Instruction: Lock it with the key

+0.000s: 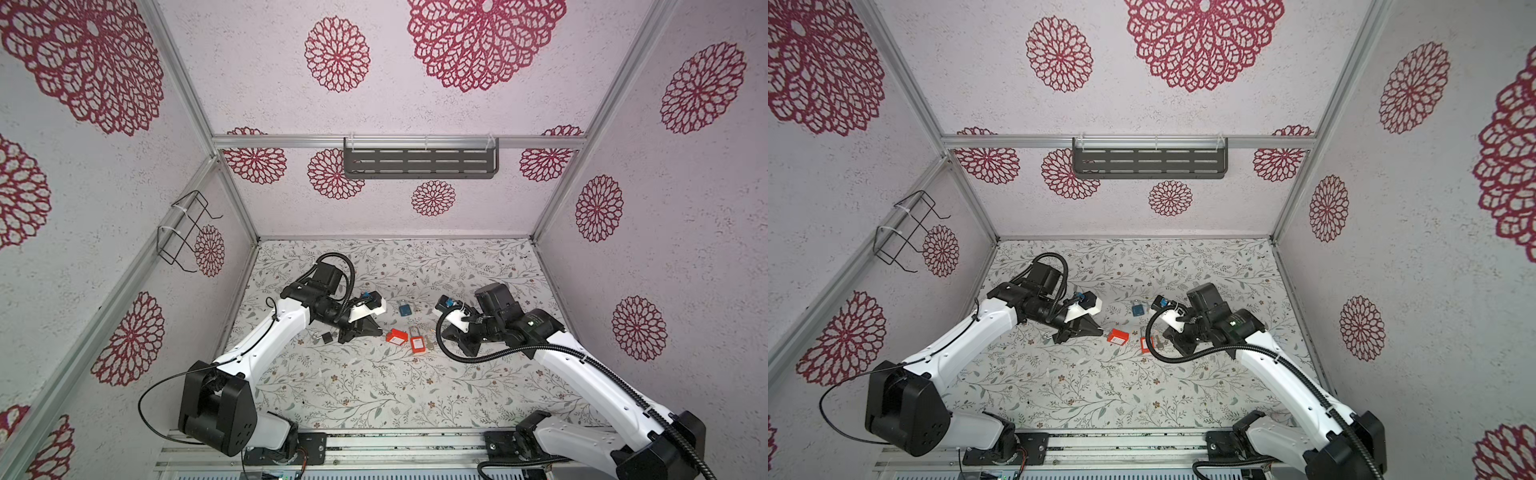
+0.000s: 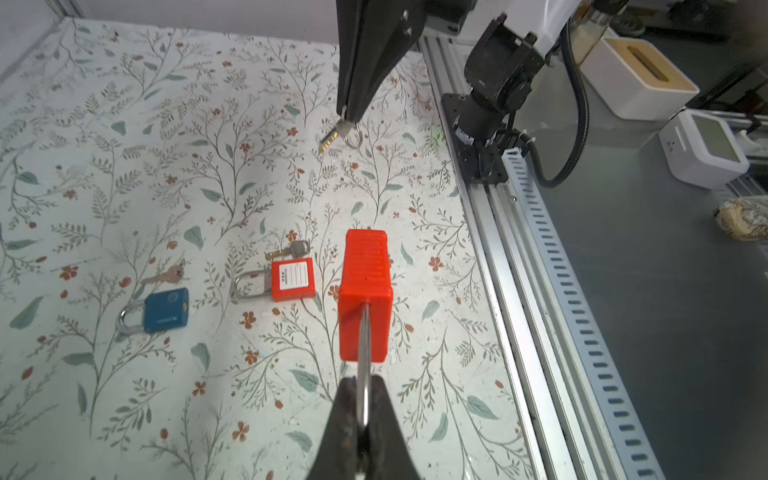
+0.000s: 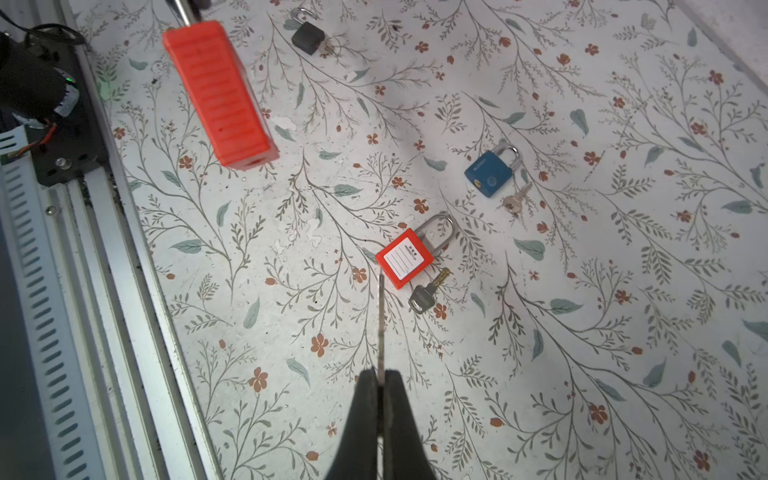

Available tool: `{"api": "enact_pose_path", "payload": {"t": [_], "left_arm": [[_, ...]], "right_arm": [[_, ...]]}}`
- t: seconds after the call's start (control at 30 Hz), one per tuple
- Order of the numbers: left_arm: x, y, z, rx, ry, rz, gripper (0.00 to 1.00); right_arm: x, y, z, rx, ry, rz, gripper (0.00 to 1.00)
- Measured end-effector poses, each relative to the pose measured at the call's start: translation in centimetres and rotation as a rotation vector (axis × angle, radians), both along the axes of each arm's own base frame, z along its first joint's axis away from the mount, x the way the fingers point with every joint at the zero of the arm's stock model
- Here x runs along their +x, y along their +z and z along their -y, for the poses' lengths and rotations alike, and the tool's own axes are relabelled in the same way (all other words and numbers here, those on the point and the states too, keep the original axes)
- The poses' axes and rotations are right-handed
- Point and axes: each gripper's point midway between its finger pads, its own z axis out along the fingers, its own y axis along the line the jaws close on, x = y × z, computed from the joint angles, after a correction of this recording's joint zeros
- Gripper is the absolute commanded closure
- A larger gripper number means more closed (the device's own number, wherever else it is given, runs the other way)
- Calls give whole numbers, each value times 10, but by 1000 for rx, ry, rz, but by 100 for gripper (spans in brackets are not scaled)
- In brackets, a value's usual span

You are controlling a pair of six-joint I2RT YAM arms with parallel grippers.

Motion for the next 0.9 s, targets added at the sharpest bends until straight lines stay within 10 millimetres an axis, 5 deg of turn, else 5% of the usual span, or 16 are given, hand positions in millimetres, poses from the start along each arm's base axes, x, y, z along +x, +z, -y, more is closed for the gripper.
{"api": "enact_pose_path", "payload": {"t": [0.63, 0.9], "left_arm": [[-1, -85, -13, 506, -104, -113, 100], [11, -99, -10, 614, -108, -105, 100]], "right_arm": [[4, -21, 3, 121, -221, -4, 100], [-1, -36, 3, 121, -235, -34, 100]]}}
